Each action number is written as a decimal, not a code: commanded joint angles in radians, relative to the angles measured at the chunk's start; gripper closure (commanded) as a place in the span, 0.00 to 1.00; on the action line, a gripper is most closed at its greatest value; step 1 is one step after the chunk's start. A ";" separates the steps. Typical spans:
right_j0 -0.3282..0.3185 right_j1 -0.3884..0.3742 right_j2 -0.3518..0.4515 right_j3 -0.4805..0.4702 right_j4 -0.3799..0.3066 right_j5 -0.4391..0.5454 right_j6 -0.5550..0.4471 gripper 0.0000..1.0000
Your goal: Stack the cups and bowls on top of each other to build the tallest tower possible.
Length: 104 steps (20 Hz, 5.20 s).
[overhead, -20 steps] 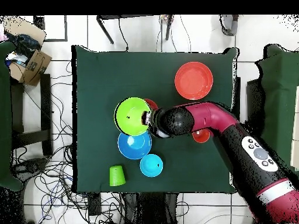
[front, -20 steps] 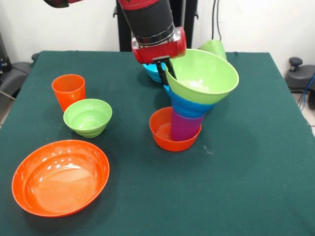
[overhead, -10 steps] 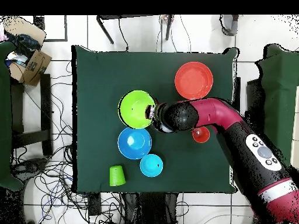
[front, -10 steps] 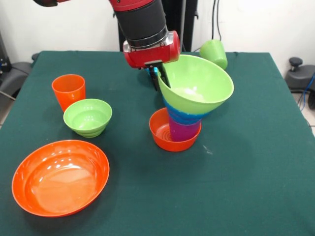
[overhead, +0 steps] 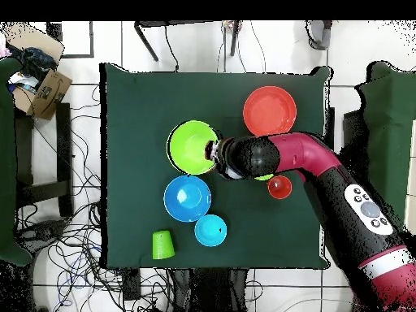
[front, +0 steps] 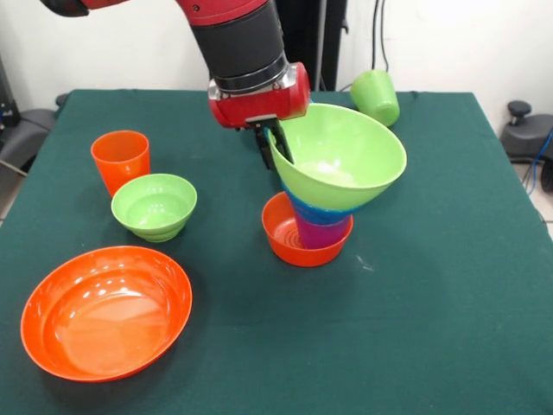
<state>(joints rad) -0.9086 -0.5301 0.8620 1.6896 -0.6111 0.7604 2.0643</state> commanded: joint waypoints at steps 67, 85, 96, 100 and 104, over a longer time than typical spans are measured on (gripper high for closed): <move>-0.006 -0.108 0.007 0.098 0.082 0.204 -0.156 0.00; -0.019 -0.312 0.077 0.030 0.229 0.308 -0.164 0.00; 0.042 -0.221 -0.028 -0.259 0.076 0.343 -0.227 0.00; 0.051 -0.170 -0.030 -0.340 0.057 0.378 -0.272 0.00; 0.053 -0.130 -0.029 -0.399 0.039 0.395 -0.305 0.00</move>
<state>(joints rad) -0.8960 -0.7714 0.9159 1.4246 -0.4747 1.0109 2.0643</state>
